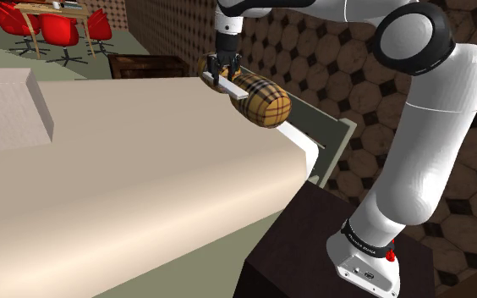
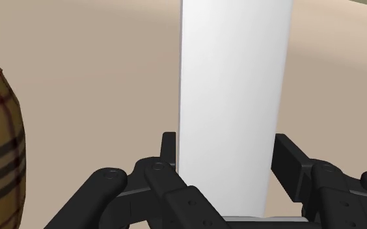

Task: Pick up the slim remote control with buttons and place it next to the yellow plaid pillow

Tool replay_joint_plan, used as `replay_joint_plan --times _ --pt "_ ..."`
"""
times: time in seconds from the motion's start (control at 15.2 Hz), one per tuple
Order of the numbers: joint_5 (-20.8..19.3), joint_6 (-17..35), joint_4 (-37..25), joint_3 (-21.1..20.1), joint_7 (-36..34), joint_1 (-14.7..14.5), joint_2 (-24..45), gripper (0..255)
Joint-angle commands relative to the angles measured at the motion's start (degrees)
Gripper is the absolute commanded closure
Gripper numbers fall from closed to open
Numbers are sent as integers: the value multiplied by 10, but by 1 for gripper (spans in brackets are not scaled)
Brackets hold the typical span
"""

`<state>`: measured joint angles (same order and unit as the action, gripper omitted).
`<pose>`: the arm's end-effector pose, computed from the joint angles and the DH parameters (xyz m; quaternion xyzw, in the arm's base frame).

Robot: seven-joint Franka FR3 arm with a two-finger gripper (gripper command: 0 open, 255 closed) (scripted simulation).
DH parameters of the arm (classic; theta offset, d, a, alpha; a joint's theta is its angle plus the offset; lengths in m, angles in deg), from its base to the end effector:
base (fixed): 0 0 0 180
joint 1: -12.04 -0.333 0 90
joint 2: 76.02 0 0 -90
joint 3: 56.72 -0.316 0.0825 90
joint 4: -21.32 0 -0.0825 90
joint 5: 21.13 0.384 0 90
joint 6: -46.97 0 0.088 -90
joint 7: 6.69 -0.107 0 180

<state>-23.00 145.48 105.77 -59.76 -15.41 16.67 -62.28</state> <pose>0.6351 -0.0242 0.5410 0.9960 -0.0883 0.0036 0.0096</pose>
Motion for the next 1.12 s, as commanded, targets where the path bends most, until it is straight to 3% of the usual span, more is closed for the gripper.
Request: replay_joint_plan --times 0.0,0.59,1.06 --pt "3 7 27 9 26 16 -21 255" --pt "11 29 107 57 140 82 -81 255" --pt "11 82 158 57 139 82 -79 255"
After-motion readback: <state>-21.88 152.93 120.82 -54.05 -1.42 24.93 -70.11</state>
